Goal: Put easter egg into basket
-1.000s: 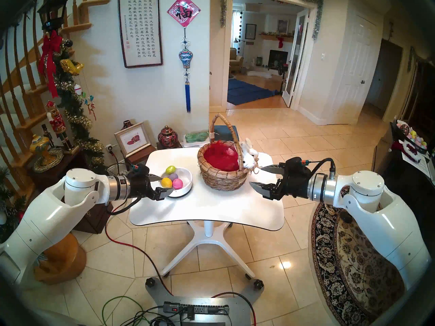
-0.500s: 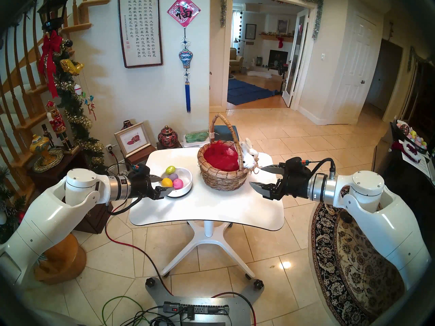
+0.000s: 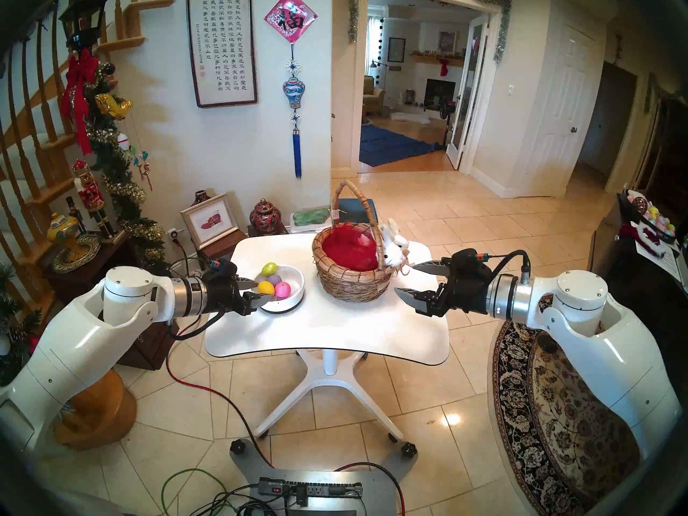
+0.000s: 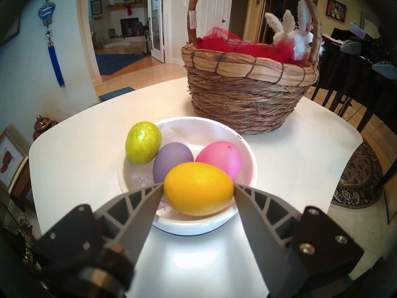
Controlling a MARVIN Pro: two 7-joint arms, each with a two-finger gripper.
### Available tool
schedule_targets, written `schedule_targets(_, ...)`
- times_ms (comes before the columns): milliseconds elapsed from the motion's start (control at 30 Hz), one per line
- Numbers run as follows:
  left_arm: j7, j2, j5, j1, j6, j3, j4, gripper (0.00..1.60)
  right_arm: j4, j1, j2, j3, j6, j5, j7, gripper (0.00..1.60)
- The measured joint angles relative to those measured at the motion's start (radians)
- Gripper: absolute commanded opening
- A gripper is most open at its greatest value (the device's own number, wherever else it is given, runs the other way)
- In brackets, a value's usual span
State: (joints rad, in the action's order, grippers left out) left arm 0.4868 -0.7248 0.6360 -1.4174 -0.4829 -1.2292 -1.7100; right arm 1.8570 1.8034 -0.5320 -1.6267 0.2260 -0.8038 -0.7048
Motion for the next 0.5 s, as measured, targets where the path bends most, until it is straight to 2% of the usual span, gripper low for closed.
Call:
schedule_targets(300, 0.003, 0.013, 0.000, 0.010, 0.007, -0.013, -0.014, 0.79, 0.000, 0.000, 0.000, 0.000, 0.000, 0.000, 0.000, 1.60)
schedule_targets(500, 0.014, 0.008, -0.008, 0.041, 0.002, -0.007, -0.034, 0.87, 0.000, 0.000, 0.000, 0.000, 0.000, 0.000, 0.000, 1.60)
